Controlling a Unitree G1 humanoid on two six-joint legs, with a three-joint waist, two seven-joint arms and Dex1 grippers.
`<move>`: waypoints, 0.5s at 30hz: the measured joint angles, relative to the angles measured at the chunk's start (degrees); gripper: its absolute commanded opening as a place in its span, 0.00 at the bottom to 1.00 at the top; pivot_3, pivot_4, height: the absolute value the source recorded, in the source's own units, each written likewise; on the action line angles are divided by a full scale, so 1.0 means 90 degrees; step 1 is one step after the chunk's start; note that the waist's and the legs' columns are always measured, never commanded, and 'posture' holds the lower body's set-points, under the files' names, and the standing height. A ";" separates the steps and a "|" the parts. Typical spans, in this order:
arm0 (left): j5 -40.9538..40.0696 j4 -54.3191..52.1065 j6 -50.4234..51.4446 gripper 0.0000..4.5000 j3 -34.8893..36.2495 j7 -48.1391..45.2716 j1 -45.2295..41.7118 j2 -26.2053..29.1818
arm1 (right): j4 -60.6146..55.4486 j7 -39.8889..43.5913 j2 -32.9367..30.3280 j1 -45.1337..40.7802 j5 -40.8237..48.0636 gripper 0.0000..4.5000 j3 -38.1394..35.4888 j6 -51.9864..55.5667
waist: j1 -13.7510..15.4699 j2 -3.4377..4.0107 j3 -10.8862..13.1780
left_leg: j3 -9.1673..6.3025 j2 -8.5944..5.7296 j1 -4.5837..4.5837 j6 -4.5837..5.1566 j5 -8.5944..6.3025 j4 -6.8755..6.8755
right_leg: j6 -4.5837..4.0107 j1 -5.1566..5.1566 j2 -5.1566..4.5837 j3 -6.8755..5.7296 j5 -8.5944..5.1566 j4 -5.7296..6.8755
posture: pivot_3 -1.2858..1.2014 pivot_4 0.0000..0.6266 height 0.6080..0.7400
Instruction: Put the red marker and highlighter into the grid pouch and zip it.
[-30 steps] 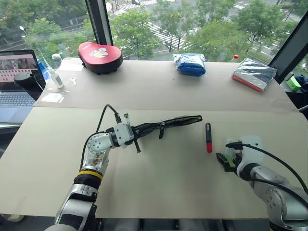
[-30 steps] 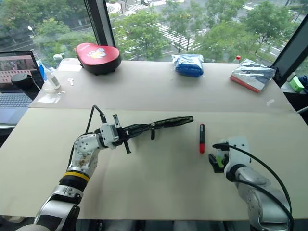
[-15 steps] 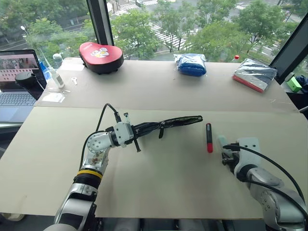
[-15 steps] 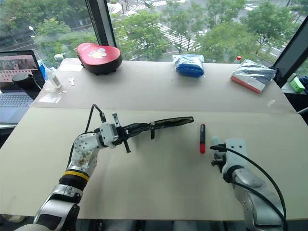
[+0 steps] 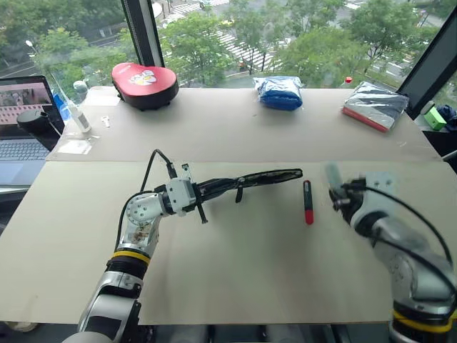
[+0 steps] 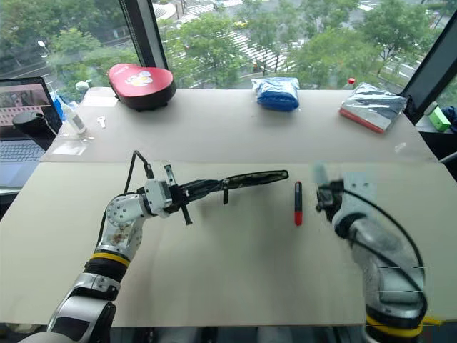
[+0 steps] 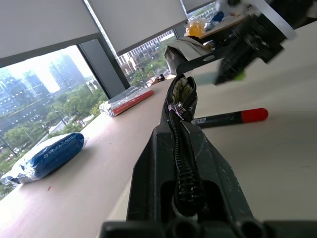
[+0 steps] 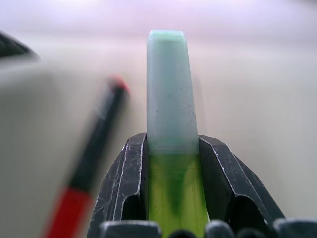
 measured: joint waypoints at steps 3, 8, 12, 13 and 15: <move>-0.0015 -0.0088 0.0075 0.00 0.0008 -0.0070 0.0109 0.0108 | 0.0002 0.1245 -0.0969 0.0152 0.0003 0.23 0.0220 -0.0979 | 0.0007 0.0000 0.0000 | 0.0000 0.0002 -0.0001 0.0004 -0.0002 -0.0001 | 0.0001 0.0000 0.0001 -0.0002 -0.0010 0.0000 | 0.52 0.24 1.00; -0.0014 -0.0237 0.0093 0.00 0.0006 -0.0139 0.0423 0.0233 | 0.0061 0.2962 -0.1961 0.0403 0.0200 0.23 0.0457 -0.1934 | -0.0011 -0.0005 0.0004 | 0.0014 0.0006 -0.0005 0.0017 -0.0010 0.0006 | 0.0002 0.0004 -0.0005 0.0016 -0.0010 -0.0011 | 0.52 0.24 1.00; 0.0003 -0.0417 0.0090 0.00 0.0002 -0.0124 0.0677 0.0294 | 0.0167 0.3533 -0.2340 0.0320 0.0084 0.23 0.0738 -0.2409 | 0.0007 -0.0007 0.0005 | 0.0014 0.0016 -0.0005 0.0017 -0.0012 0.0006 | 0.0001 0.0004 -0.0006 0.0012 -0.0009 -0.0028 | 0.52 0.24 1.00; 0.0008 -0.0448 0.0091 0.00 -0.0003 -0.0117 0.0735 0.0298 | 0.0197 0.3574 -0.2340 0.0275 0.0036 0.23 0.0843 -0.2479 | 0.0005 -0.0007 0.0005 | 0.0014 0.0016 -0.0005 0.0017 -0.0012 0.0006 | 0.0001 0.0003 -0.0006 0.0013 -0.0009 -0.0028 | 0.52 0.24 1.00; 0.0018 -0.0527 0.0101 0.00 -0.0026 -0.0094 0.0829 0.0292 | 0.0301 0.3624 -0.2337 0.0106 -0.0135 0.23 0.1166 -0.2631 | 0.0010 -0.0008 0.0006 | 0.0014 0.0016 -0.0006 0.0015 -0.0011 0.0006 | 0.0000 0.0000 -0.0006 0.0013 -0.0009 -0.0027 | 0.52 0.24 1.00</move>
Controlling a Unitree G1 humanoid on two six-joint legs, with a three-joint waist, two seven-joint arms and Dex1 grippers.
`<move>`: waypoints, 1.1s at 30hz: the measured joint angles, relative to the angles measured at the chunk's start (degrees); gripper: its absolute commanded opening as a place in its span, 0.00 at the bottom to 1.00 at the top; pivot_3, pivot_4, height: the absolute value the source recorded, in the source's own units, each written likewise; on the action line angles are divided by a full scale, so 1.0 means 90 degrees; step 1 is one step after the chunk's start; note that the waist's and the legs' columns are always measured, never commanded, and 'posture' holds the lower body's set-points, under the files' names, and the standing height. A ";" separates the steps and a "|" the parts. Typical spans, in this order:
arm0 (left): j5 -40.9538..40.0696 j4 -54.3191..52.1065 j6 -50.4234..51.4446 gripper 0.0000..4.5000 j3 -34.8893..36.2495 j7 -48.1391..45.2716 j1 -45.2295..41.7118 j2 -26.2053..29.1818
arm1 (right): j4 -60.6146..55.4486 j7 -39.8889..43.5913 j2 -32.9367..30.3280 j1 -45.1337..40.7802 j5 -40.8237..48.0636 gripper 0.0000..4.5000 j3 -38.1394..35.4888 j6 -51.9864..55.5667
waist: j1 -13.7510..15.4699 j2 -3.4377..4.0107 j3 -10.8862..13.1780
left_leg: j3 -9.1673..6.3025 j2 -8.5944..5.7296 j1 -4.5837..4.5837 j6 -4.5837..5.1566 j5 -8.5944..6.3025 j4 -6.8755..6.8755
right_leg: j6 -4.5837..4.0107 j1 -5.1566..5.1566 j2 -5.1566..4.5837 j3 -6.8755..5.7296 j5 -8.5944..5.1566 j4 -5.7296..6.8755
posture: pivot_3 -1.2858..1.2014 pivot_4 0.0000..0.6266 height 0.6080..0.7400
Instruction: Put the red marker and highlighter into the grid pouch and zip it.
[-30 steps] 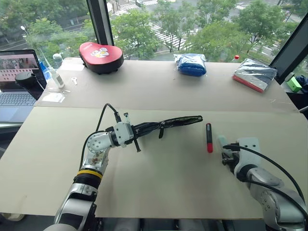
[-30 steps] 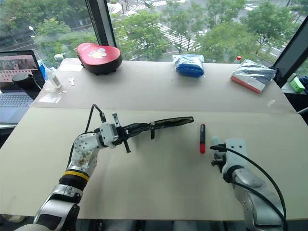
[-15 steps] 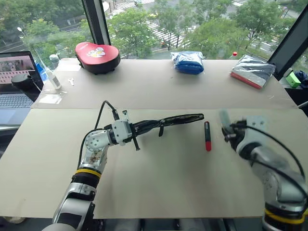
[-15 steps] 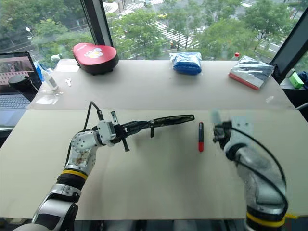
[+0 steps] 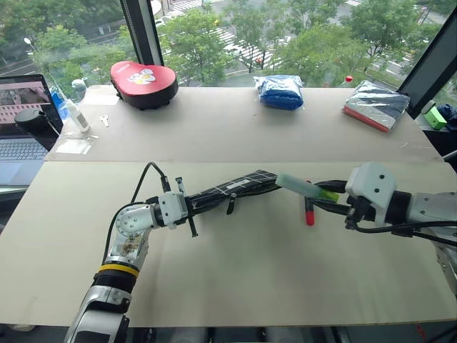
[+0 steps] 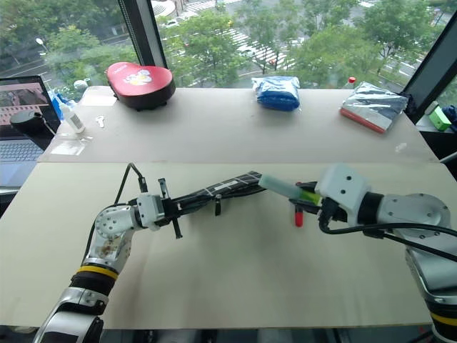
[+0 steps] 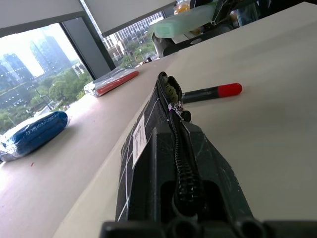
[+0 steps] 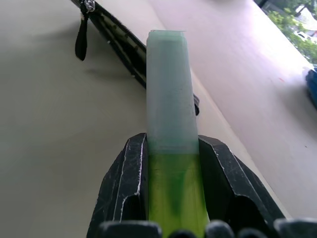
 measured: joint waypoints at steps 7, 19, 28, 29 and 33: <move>0.0006 -0.0286 0.0128 0.00 -0.0010 0.0187 0.0032 -0.0008 | 0.0559 0.0145 0.0032 -0.0426 -0.0539 0.23 0.0691 -0.0488 | 0.0072 0.0000 0.0000 | -0.0001 -0.0004 -0.0005 -0.0003 0.0001 0.0001 | -0.0001 -0.0001 -0.0002 -0.0001 0.0001 -0.0004 | 0.52 0.24 1.00; 0.0019 -0.0345 0.0160 0.00 -0.0093 0.0286 0.0031 -0.0009 | 0.1087 0.0408 -0.0010 -0.0695 -0.0888 0.23 0.0886 -0.0830 | 0.0061 0.0000 0.0000 | 0.0000 -0.0004 -0.0005 -0.0007 0.0003 0.0000 | -0.0002 -0.0004 -0.0002 0.0000 0.0002 -0.0004 | 0.52 0.24 1.00; 0.0092 -0.0332 0.0088 0.00 -0.0211 0.0192 0.0027 -0.0002 | 0.1276 0.0552 0.0069 -0.0975 -0.0845 0.23 0.0954 -0.0800 | 0.0065 0.0000 0.0000 | -0.0001 -0.0004 -0.0006 -0.0007 0.0003 0.0000 | -0.0003 -0.0003 -0.0002 0.0000 0.0002 -0.0004 | 0.52 0.24 1.00; 0.0101 -0.0328 0.0086 0.00 -0.0213 0.0185 0.0027 -0.0002 | 0.1360 0.0548 0.0062 -0.0994 -0.0993 0.23 0.1062 -0.0878 | 0.0061 0.0000 0.0000 | -0.0001 -0.0004 -0.0006 -0.0007 0.0003 0.0000 | -0.0003 -0.0003 -0.0002 -0.0001 0.0002 -0.0004 | 0.52 0.24 1.00; 0.0118 -0.0317 0.0079 0.00 -0.0231 0.0145 0.0026 -0.0003 | 0.1647 0.0475 0.0180 -0.1211 -0.1598 0.23 0.1526 -0.1236 | 0.0054 0.0000 0.0000 | 0.0001 -0.0010 -0.0006 -0.0013 0.0007 0.0000 | -0.0003 -0.0010 -0.0002 0.0000 0.0002 0.0002 | 0.52 0.24 1.00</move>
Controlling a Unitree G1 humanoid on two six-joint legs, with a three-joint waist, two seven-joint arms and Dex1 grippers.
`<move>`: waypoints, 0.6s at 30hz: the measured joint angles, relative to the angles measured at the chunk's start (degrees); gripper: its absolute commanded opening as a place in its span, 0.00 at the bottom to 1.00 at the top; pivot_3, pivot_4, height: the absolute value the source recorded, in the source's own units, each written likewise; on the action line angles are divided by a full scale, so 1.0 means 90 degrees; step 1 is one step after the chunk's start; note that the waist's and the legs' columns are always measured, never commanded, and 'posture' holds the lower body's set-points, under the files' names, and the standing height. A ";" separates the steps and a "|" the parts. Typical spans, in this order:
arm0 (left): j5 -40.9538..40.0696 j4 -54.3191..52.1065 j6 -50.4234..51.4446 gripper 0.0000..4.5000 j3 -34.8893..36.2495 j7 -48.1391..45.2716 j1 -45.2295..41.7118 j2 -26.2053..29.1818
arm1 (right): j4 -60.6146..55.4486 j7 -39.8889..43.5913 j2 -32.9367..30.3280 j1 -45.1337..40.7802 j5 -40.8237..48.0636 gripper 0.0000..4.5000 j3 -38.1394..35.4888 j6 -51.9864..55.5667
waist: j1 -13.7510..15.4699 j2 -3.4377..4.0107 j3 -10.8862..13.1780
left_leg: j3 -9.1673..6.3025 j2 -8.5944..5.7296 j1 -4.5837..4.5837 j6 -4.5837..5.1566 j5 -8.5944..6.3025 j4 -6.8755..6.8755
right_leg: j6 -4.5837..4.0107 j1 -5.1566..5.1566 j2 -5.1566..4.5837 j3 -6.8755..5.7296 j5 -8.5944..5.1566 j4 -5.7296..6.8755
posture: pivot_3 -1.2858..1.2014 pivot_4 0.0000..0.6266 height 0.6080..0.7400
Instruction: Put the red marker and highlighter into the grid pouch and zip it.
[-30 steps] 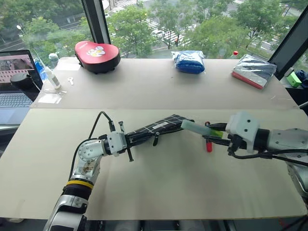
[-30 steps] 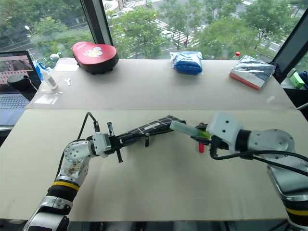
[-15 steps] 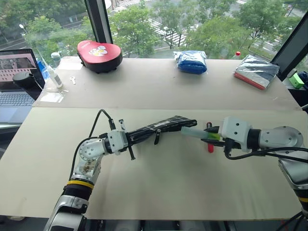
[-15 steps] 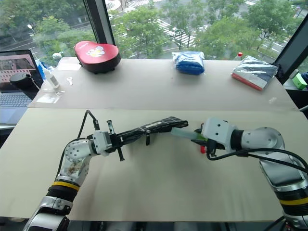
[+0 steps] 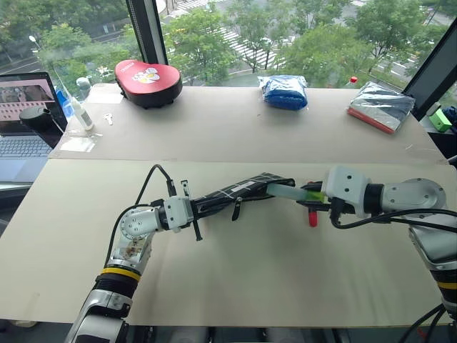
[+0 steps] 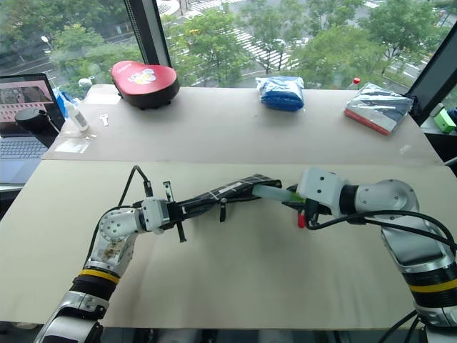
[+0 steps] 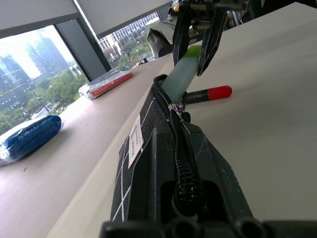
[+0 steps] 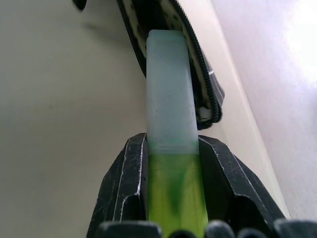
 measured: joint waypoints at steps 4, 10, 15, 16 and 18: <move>0.0006 0.0008 -0.0001 0.00 -0.0004 -0.0006 -0.0006 0.0001 | 0.0061 -0.0155 0.0222 -0.0233 -0.0524 0.23 0.0371 -0.0445 | -0.0010 0.0000 0.0000 | 0.0000 -0.0002 0.0000 -0.0005 0.0003 -0.0001 | 0.0000 -0.0004 0.0001 -0.0001 0.0000 0.0004 | 0.52 0.24 1.00; 0.0008 0.0030 0.0000 0.00 0.0003 -0.0007 -0.0015 0.0009 | 0.0386 -0.0667 0.0870 -0.0602 -0.1428 0.23 0.0919 -0.1162 | -0.0011 0.0000 0.0000 | 0.0001 -0.0010 0.0000 -0.0011 0.0006 0.0000 | 0.0000 -0.0008 0.0000 0.0000 0.0000 0.0013 | 0.52 0.24 1.00; 0.0007 0.0076 0.0000 0.00 0.0008 -0.0016 -0.0089 0.0007 | 0.0688 -0.1088 0.1294 -0.0906 -0.1985 0.23 0.1230 -0.1881 | -0.0005 0.0000 0.0000 | 0.0001 -0.0014 -0.0001 -0.0018 0.0011 0.0000 | -0.0001 -0.0010 0.0000 -0.0001 0.0000 0.0023 | 0.52 0.24 1.00; 0.0005 0.0085 0.0000 0.00 0.0009 -0.0022 -0.0109 0.0006 | 0.0756 -0.1156 0.1381 -0.0939 -0.2047 0.23 0.1267 -0.2013 | -0.0006 0.0000 0.0000 | 0.0001 -0.0014 -0.0001 -0.0018 0.0011 0.0000 | -0.0001 -0.0010 0.0000 -0.0001 0.0000 0.0023 | 0.52 0.24 1.00; 0.0003 0.0126 -0.0001 0.00 0.0010 -0.0037 -0.0158 0.0004 | 0.0803 -0.1235 0.1607 -0.0944 -0.2054 0.23 0.1283 -0.2289 | -0.0013 0.0000 0.0000 | 0.0001 -0.0013 0.0000 -0.0018 0.0011 -0.0001 | -0.0001 -0.0011 0.0001 -0.0001 0.0000 0.0024 | 0.52 0.24 1.00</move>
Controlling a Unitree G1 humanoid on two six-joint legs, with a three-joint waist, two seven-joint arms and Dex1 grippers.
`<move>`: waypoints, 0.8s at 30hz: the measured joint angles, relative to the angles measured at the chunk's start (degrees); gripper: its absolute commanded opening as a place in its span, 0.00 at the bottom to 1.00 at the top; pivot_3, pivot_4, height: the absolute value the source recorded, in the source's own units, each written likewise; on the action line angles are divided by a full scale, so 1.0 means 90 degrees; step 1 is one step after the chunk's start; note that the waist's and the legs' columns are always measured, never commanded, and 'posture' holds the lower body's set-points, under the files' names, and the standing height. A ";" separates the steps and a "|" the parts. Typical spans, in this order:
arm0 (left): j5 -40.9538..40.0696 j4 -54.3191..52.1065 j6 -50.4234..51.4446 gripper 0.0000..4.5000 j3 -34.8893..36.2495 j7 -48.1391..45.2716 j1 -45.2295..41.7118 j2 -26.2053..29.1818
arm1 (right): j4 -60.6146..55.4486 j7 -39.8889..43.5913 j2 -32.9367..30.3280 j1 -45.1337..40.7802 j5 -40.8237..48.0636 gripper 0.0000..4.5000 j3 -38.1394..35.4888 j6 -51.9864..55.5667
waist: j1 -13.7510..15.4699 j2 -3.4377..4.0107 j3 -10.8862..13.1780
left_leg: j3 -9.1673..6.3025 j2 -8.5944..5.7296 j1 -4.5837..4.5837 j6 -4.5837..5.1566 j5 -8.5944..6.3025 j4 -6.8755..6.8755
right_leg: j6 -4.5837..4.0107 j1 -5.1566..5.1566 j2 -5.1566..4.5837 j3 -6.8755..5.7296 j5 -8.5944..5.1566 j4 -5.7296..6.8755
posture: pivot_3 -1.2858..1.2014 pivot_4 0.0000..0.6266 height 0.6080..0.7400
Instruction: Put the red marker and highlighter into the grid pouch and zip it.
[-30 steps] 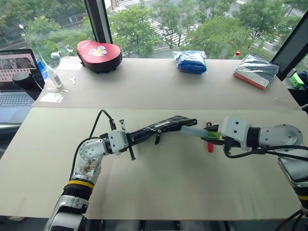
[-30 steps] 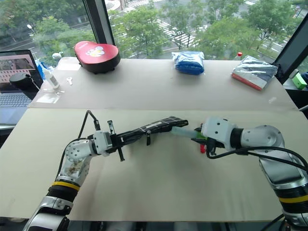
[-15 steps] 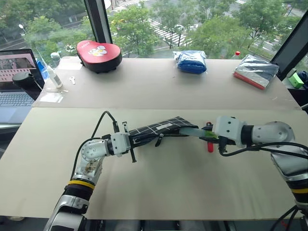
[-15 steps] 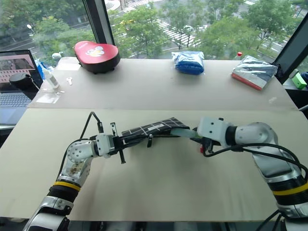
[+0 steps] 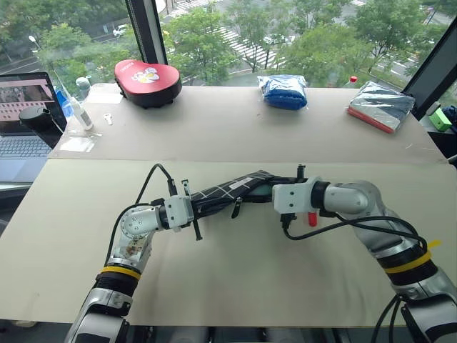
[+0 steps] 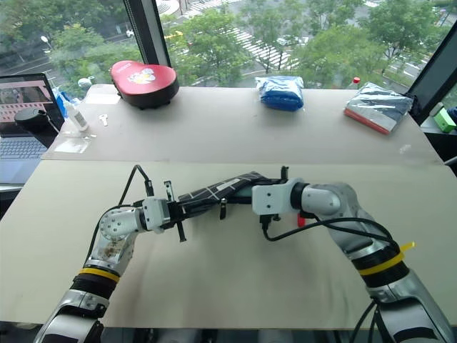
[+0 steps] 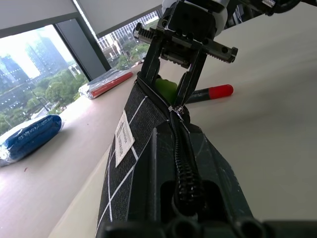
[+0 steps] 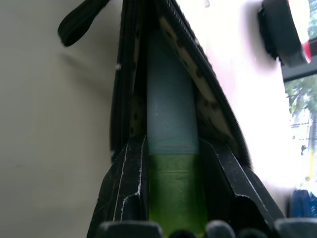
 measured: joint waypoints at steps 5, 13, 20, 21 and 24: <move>-0.0011 0.0119 -0.0017 0.00 0.0003 -0.0038 -0.0106 -0.0006 | -0.0002 0.0012 0.0238 0.0023 0.0197 0.49 -0.0003 -0.0353 | -0.0005 0.0000 0.0000 | -0.0001 -0.0001 0.0000 0.0000 0.0000 0.0001 | 0.0000 0.0004 0.0001 -0.0002 0.0000 0.0002 | 0.52 0.24 1.00; -0.0010 0.0200 -0.0017 0.00 -0.0001 -0.0042 -0.0130 -0.0046 | 0.0063 0.0262 0.0060 0.0151 0.0776 0.80 -0.0454 0.0191 | -0.0011 0.0000 0.0000 | -0.0001 0.0001 0.0000 0.0005 -0.0002 0.0000 | -0.0001 0.0004 0.0001 -0.0002 0.0000 0.0002 | 0.52 0.24 1.00; -0.0013 0.0193 -0.0021 0.00 0.0004 -0.0029 -0.0129 -0.0044 | -0.0565 0.0925 -0.0242 0.0607 0.3295 0.80 -0.1881 0.2513 | 0.0021 0.0000 0.0000 | -0.0005 0.0012 -0.0005 0.0013 -0.0007 0.0001 | -0.0002 0.0006 -0.0001 0.0000 0.0002 0.0002 | 0.52 0.24 1.00; -0.0014 0.0182 -0.0023 0.00 0.0000 -0.0028 -0.0127 -0.0052 | -0.0822 0.1066 -0.0442 0.0722 0.4088 0.80 -0.2262 0.3312 | 0.0033 0.0000 0.0000 | -0.0009 0.0016 -0.0010 0.0018 -0.0010 0.0002 | -0.0003 0.0006 -0.0004 0.0000 0.0002 0.0001 | 0.52 0.24 1.00; -0.0014 0.0180 -0.0026 0.00 0.0016 -0.0022 -0.0098 -0.0036 | -0.1397 0.1329 -0.1079 0.1000 0.6407 0.80 -0.3565 0.5311 | 0.0040 0.0000 0.0000 | -0.0013 0.0022 -0.0011 0.0029 -0.0017 0.0001 | -0.0004 0.0009 -0.0005 -0.0003 0.0003 -0.0003 | 0.52 0.24 1.00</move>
